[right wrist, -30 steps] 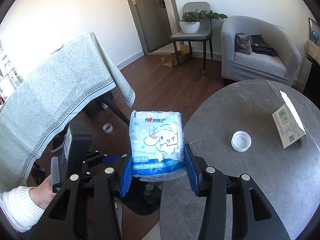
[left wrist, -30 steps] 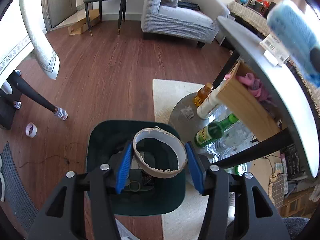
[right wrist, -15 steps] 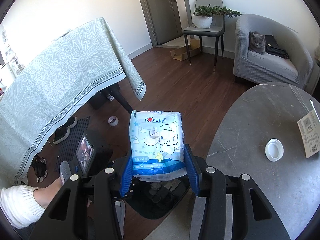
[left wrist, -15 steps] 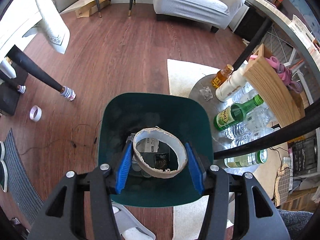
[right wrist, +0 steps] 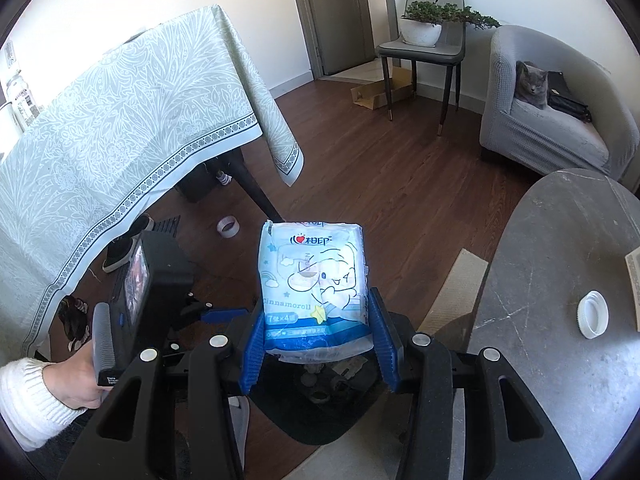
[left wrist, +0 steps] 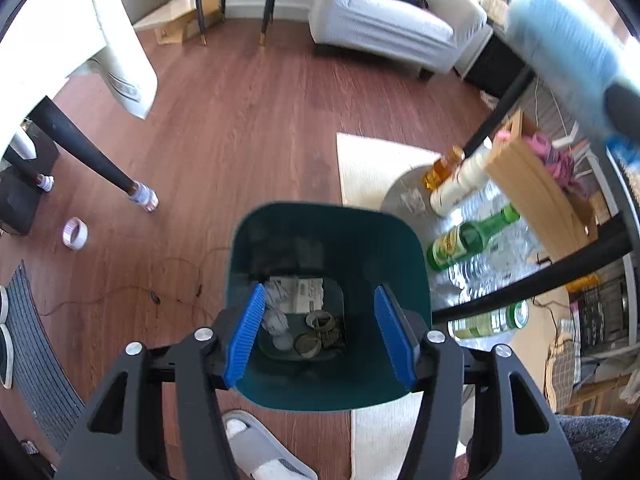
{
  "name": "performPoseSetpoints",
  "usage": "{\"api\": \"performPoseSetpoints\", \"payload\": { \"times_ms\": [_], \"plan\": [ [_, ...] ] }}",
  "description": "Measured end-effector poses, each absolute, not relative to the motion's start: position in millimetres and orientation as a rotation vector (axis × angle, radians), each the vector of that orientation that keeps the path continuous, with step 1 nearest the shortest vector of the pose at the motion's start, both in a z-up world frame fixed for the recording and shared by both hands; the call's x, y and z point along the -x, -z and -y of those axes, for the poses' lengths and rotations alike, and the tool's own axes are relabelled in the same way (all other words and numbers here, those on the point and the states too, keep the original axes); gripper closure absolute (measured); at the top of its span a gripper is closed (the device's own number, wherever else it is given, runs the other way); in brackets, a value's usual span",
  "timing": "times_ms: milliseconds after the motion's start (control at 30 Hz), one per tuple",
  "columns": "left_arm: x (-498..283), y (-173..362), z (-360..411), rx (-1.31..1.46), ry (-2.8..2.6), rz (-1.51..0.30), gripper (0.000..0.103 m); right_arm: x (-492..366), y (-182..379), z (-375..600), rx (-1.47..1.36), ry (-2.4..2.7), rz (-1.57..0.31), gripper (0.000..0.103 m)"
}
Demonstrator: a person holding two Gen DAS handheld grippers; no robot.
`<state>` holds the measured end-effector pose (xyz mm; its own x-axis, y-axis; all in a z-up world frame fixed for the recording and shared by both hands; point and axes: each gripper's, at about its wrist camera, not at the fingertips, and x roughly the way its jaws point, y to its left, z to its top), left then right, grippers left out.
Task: Collect trash
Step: 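Open left tool over bin dropping tape core while right tool lowers wipes pack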
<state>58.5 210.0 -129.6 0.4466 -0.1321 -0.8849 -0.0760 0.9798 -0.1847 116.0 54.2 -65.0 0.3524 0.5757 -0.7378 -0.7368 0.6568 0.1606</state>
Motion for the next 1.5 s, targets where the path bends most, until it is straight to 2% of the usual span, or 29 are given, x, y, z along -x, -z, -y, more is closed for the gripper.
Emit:
{"api": "performPoseSetpoints", "payload": {
  "times_ms": [333,600,800,1100,1333,1500],
  "plan": [
    [-49.7,65.0,-235.2,0.222,-0.038,-0.949,0.058,-109.8,76.9,-83.3,0.267,-0.874,-0.872,0.056],
    [-35.4,26.8,-240.7,0.243,-0.064,-0.857,0.065,-104.2,95.6,-103.3,0.321,-0.872,-0.912,0.056],
    [-31.1,-0.2,-237.5,0.264,-0.038,-0.791,0.066,-99.6,111.1,-114.7,0.368,-0.869,-0.945,0.056],
    [-25.8,-18.7,-238.2,0.28,-0.036,-0.747,0.068,-94.1,141.0,-132.8,0.423,-0.869,-1.017,0.056],
    [-21.7,-25.6,-242.0,0.29,-0.022,-0.728,0.077,-92.4,179.3,-146.7,0.473,-0.854,-1.116,0.056],
    [-22.3,-25.4,-239.7,0.291,-0.008,-0.725,0.079,-87.1,201.3,-155.9,0.538,-0.835,-1.177,0.055]
  ]
}}
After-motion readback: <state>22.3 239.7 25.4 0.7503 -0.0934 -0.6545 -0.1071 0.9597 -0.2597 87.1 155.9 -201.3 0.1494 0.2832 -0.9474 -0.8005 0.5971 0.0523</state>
